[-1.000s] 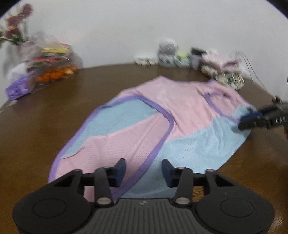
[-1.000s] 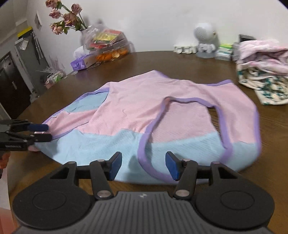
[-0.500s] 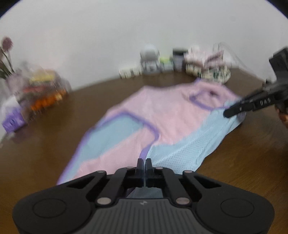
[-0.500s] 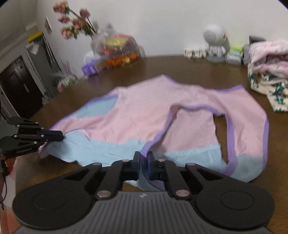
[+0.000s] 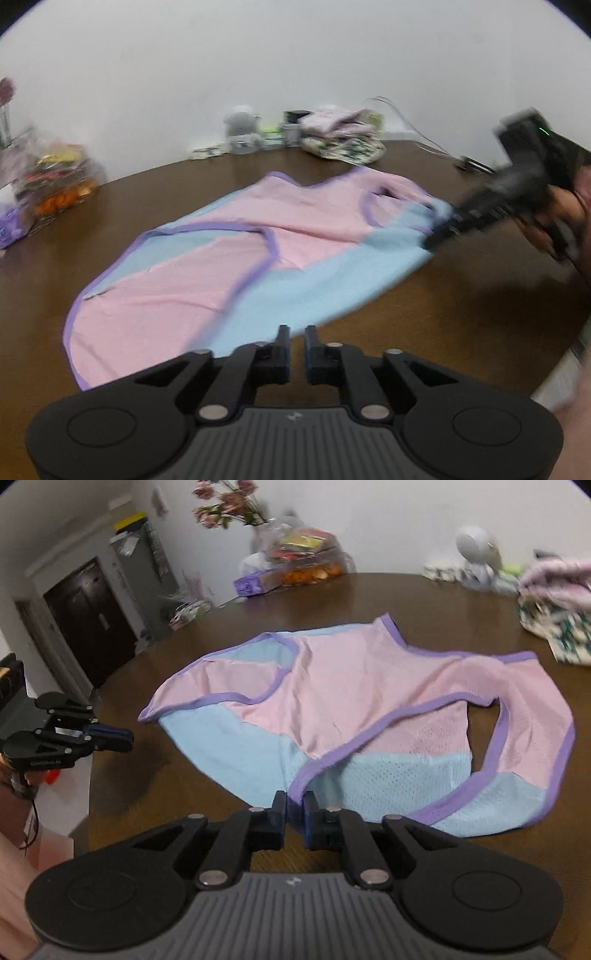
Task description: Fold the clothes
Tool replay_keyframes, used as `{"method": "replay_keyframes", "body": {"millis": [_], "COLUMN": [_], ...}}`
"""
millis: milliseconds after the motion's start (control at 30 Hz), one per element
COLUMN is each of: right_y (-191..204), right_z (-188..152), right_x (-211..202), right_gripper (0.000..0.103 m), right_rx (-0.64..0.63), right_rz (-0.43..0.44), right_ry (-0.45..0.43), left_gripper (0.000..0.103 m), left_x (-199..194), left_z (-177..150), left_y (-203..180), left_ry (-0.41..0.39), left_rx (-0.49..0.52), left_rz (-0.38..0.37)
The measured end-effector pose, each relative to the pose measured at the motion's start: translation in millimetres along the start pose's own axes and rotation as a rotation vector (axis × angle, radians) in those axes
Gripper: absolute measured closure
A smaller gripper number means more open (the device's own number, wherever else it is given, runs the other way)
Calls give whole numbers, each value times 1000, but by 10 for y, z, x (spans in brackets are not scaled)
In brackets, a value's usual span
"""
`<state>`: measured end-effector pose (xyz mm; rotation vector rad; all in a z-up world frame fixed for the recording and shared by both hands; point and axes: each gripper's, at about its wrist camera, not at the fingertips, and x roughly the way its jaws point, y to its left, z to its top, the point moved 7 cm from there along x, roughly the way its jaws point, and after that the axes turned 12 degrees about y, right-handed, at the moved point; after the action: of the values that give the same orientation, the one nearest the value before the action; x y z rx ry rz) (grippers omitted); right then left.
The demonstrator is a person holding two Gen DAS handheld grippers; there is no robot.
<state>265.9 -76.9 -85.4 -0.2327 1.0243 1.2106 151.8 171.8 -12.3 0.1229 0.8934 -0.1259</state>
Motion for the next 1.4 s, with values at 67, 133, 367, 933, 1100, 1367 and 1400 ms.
{"method": "replay_keyframes", "body": {"millis": [67,133,367,933,1100,1367,1400], "right_y": [-47,-53,22,178,220,246,267], "right_z": [-2,4,-16,-189,-276,-448,-465], "right_x": [-45,-78,83,31,18,-46,-45], "right_gripper": [68,65,64,96,86,82,82], "right_rx": [51,74,85,-10,-13,26,22], "right_rz": [1,-1,1,184,186,203,209], "right_ry": [-44,-72,-63,79,95,86,90], "left_gripper": [53,51,103,103,102,98,98], "left_x": [71,217,763,-123,-29,88,115], "left_z": [154,285,408,-400,-474,-374,-388], "left_y": [100,136,225,-52,-46,-56,-60], "left_ry": [-14,5,171,141,174,206,216], "left_rx": [2,42,132,-122,-161,-107,-98], "left_rz": [29,56,19,-297,-289,-236,-228]}}
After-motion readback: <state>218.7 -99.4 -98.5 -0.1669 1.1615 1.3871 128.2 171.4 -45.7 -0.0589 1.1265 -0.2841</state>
